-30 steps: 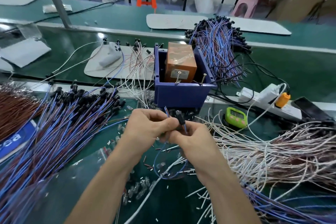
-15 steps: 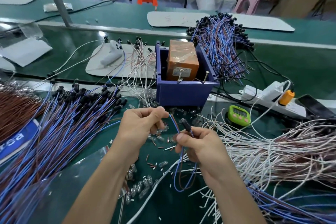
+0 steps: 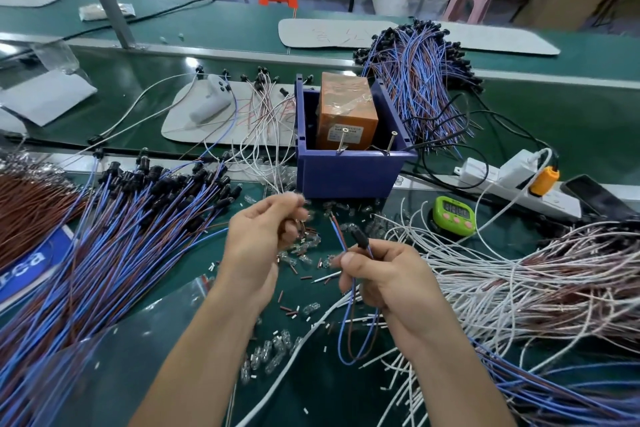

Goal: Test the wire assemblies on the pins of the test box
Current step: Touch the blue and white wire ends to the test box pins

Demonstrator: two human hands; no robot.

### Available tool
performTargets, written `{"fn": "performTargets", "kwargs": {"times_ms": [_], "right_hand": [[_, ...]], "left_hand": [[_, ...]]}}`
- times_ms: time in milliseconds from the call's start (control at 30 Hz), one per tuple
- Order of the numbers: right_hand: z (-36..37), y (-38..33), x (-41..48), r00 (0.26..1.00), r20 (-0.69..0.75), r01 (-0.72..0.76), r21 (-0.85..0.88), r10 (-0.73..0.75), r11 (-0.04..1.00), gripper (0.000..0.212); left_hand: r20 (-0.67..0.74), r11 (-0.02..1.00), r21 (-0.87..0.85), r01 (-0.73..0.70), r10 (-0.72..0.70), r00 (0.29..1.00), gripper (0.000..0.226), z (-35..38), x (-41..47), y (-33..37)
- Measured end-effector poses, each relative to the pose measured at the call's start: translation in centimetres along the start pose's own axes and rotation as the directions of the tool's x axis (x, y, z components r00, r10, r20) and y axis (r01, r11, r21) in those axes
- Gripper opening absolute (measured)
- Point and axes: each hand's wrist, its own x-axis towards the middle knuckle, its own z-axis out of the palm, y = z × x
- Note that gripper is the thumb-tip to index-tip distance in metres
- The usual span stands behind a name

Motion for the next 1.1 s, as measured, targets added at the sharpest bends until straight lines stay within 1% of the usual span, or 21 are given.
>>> {"fn": "performTargets", "kwargs": {"times_ms": [33, 100, 133, 167, 200, 267, 333, 367, 467, 533, 567, 633, 700, 767, 833, 867, 933, 1000, 1100], "right_hand": [[-0.1, 0.0, 0.0, 1.000, -0.010, 0.000, 0.019, 0.000, 1.000, 0.021], [-0.3, 0.1, 0.0, 0.999, -0.044, 0.008, 0.055, -0.005, 0.998, 0.023], [-0.4, 0.2, 0.1, 0.998, -0.063, 0.009, 0.061, -0.005, 0.998, 0.023], [-0.5, 0.3, 0.2, 0.997, -0.075, 0.011, 0.064, -0.006, 0.998, 0.020], [-0.4, 0.3, 0.3, 0.997, -0.077, 0.016, 0.067, -0.011, 0.998, 0.016], [-0.1, 0.2, 0.3, 0.998, -0.059, 0.032, 0.077, -0.028, 0.996, 0.004], [-0.1, 0.2, 0.2, 0.996, -0.074, 0.061, 0.073, -0.055, 0.995, 0.016], [-0.1, 0.3, 0.2, 0.993, -0.093, 0.082, 0.070, -0.075, 0.994, 0.018], [-0.2, 0.5, 0.3, 0.981, -0.166, 0.116, 0.107, -0.098, 0.987, 0.006], [-0.5, 0.6, 0.4, 0.970, -0.228, 0.119, 0.120, -0.089, 0.986, 0.018], [-0.6, 0.7, 0.5, 0.970, -0.226, 0.121, 0.136, -0.088, 0.983, 0.021], [-0.7, 0.4, 0.3, 0.981, -0.175, 0.117, 0.171, -0.087, 0.978, 0.024], [-0.6, 0.3, 0.1, 0.986, -0.147, 0.108, 0.189, -0.080, 0.976, 0.026], [-0.7, 0.2, 0.1, 0.987, -0.145, 0.097, 0.192, -0.070, 0.977, 0.027], [-0.7, 0.1, 0.1, 0.988, -0.145, 0.083, 0.186, -0.056, 0.979, 0.023], [-0.7, 0.0, 0.1, 0.988, -0.146, 0.073, 0.178, -0.047, 0.981, 0.022], [-0.9, -0.1, 0.2, 0.986, -0.164, 0.050, 0.175, -0.021, 0.983, 0.023], [-1.3, -0.3, 0.4, 0.982, -0.190, 0.034, 0.220, 0.008, 0.975, 0.023], [-1.9, -0.7, 0.9, 0.975, -0.221, 0.040, 0.298, 0.028, 0.954, 0.016]], "left_hand": [[0.006, 0.998, 0.066, -0.002, 0.001, 1.000, 0.012, -0.2, 0.0, 0.1], [0.111, 0.961, 0.272, -0.038, 0.008, 0.994, 0.029, -0.7, 0.0, 0.0], [0.177, 0.935, 0.349, -0.070, 0.008, 0.984, 0.028, -0.7, -0.1, -0.1], [0.245, 0.920, 0.382, -0.088, -0.009, 0.970, 0.021, -0.5, -0.4, -0.2], [0.317, 0.924, 0.370, -0.099, -0.026, 0.948, 0.018, -0.2, -0.8, -0.5], [0.380, 0.952, 0.298, -0.074, -0.047, 0.924, 0.017, 0.6, -1.4, -1.0], [0.355, 0.972, 0.228, -0.057, -0.029, 0.935, 0.016, 1.3, -1.6, -1.5], [0.327, 0.980, 0.194, -0.036, -0.030, 0.945, 0.015, 1.7, -1.8, -1.5], [0.239, 0.991, 0.136, -0.015, -0.018, 0.971, 0.009, 2.6, -2.0, -1.8], [0.168, 0.994, 0.111, -0.015, -0.004, 0.986, 0.006, 3.1, -2.1, -1.9], [0.145, 0.995, 0.096, -0.016, 0.002, 0.989, 0.009, 3.4, -2.2, -1.8], [0.129, 0.997, 0.076, -0.009, -0.001, 0.992, 0.020, 3.7, -2.2, -1.8], [0.117, 0.998, 0.062, 0.001, -0.008, 0.993, 0.022, 3.9, -2.3, -1.6], [0.112, 0.996, 0.089, -0.002, -0.008, 0.994, 0.019, 3.9, -2.3, -1.7], [0.124, 0.991, 0.132, -0.005, -0.012, 0.992, 0.006, 3.9, -2.3, -1.7], [0.136, 0.989, 0.150, -0.009, -0.012, 0.991, 0.008, 3.9, -2.3, -1.9], [0.126, 0.984, 0.175, 0.007, -0.030, 0.992, 0.021, 3.7, -2.2, -2.0], [0.064, 0.980, 0.195, 0.027, -0.040, 0.997, 0.023, 3.7, -2.0, -2.1], [-0.076, 0.981, 0.190, 0.035, -0.021, 0.997, 0.025, 3.7, -1.2, -1.9]]}}
